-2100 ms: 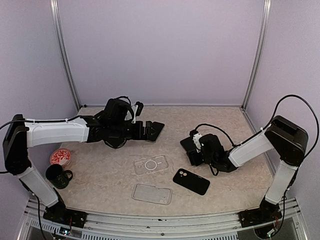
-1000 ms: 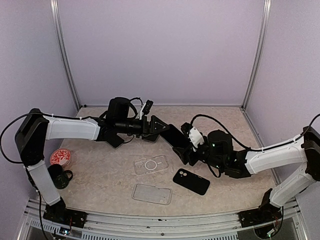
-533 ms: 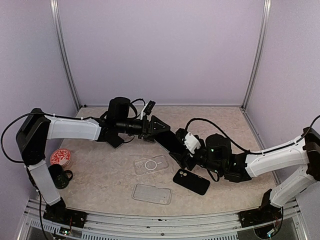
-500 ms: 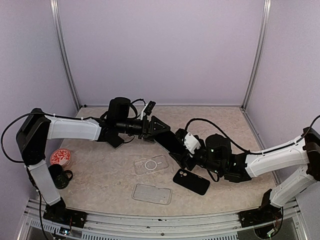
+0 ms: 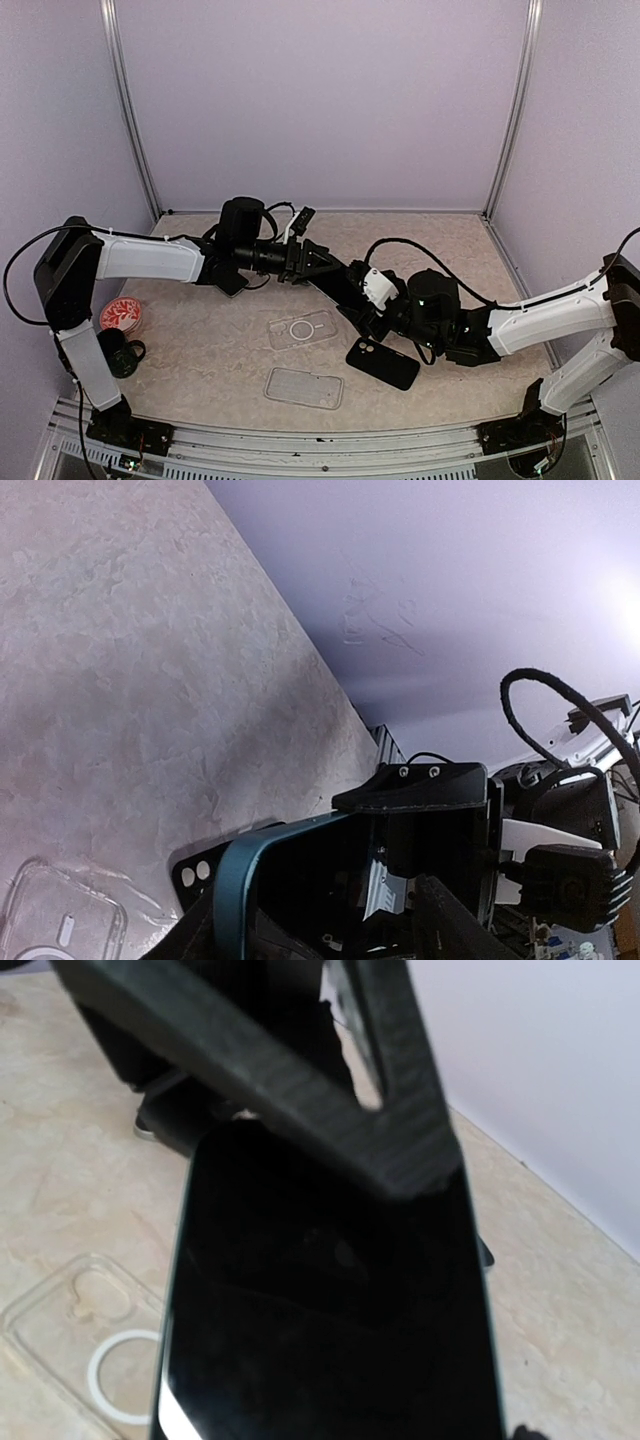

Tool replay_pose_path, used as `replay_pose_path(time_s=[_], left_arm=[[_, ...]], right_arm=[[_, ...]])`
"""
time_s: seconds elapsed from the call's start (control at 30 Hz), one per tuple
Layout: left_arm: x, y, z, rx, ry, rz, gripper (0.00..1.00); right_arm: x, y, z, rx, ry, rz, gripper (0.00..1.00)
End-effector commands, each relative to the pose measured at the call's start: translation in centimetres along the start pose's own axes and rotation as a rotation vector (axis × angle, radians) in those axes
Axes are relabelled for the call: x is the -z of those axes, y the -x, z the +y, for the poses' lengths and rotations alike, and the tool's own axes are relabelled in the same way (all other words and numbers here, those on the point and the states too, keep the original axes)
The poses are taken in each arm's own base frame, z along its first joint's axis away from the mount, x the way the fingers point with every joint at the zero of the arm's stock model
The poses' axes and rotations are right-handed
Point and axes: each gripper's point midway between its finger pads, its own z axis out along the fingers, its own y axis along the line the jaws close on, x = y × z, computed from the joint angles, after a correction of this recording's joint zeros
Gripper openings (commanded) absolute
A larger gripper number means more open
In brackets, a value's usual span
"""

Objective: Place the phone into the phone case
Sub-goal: Pass from the right arm to the left

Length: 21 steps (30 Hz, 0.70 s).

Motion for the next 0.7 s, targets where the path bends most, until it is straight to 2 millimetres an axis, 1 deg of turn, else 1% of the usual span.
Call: replay_pose_path(time_s=[0.0,0.2,0.43,0.53,0.6,0.67], left_arm=[[-0.2,-0.5,-1.6,-0.038,-0.043,0.025,0.51],[0.0,-0.5,-2.0,-0.045,-0.052,0.026,0.32],[0.1,-0.7,-2.3,-0.050,-0.067,0.029,0.18],[0.3,-0.6,-2.5,-0.052,-0.075,0.027,0.08],[0.4,-0.7,-2.7,-0.052,-0.084,0.027,0.03],[0.5,-0.6,-3.0,-0.053,-0.090,0.023,0.00]], right_arm=[[-0.1,2.9,-0.4,-0.010,-0.023,-0.080,0.54],[0.0,3.2,-0.5,-0.002,-0.021,-0.087,0.55],[0.0,2.9,-0.6,0.014,-0.033,-0.088,0.55],[-0.1,2.9,-0.6,0.018,-0.036,-0.089,0.57],[-0.1,2.8,-0.6,0.022,-0.041,-0.088,0.59],[-0.1,2.7,-0.7,0.026,-0.049,-0.086,0.64]])
